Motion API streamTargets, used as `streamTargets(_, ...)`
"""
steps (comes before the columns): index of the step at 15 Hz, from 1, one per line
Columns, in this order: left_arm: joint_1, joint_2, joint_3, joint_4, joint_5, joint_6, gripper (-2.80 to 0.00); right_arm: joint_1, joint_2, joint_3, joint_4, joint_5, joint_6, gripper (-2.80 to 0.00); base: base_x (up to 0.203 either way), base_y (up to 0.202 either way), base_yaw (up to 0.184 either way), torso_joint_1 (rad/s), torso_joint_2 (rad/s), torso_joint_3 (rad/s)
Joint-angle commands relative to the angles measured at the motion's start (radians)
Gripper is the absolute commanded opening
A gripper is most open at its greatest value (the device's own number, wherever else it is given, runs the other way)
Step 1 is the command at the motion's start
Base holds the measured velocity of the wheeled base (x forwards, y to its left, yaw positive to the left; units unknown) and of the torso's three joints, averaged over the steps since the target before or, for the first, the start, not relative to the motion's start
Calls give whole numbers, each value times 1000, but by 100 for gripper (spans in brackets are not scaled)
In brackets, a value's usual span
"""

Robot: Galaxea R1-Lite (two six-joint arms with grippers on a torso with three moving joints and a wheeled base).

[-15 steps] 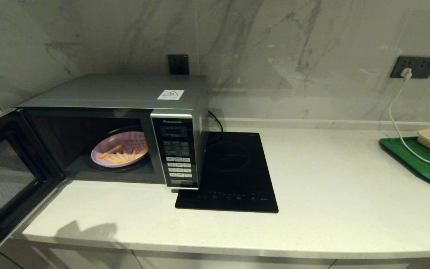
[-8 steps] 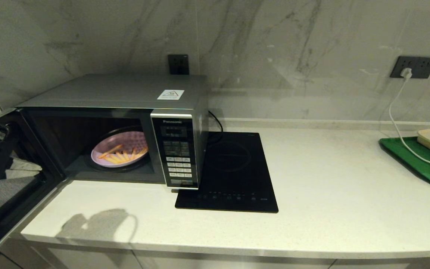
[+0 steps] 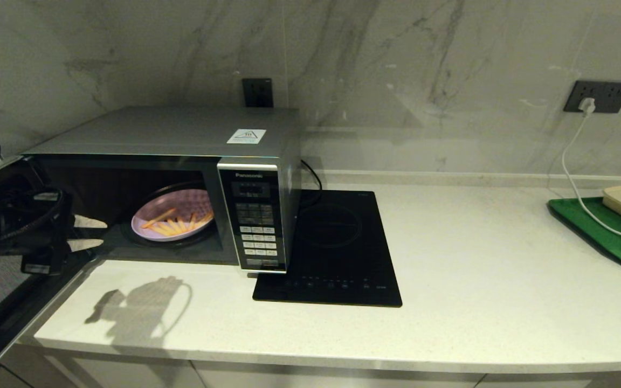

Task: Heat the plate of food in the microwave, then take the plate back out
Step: Take the plate out of the microwave

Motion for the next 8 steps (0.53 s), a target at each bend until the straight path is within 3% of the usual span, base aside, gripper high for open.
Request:
streamTargets(1, -11, 17, 16, -52, -7, -9, 0, 1, 1, 0, 1, -1, 0, -280, 0, 0, 0, 0, 0, 0)
streamTargets(4, -17, 8, 96, -216, -54, -17, 0, 1, 1, 0, 1, -1, 0, -280, 0, 0, 0, 0, 0, 0)
streamTargets(8, -68, 49, 96, -233, -54, -83, 0, -1, 1, 0, 1, -1, 0, -280, 0, 0, 0, 0, 0, 0)
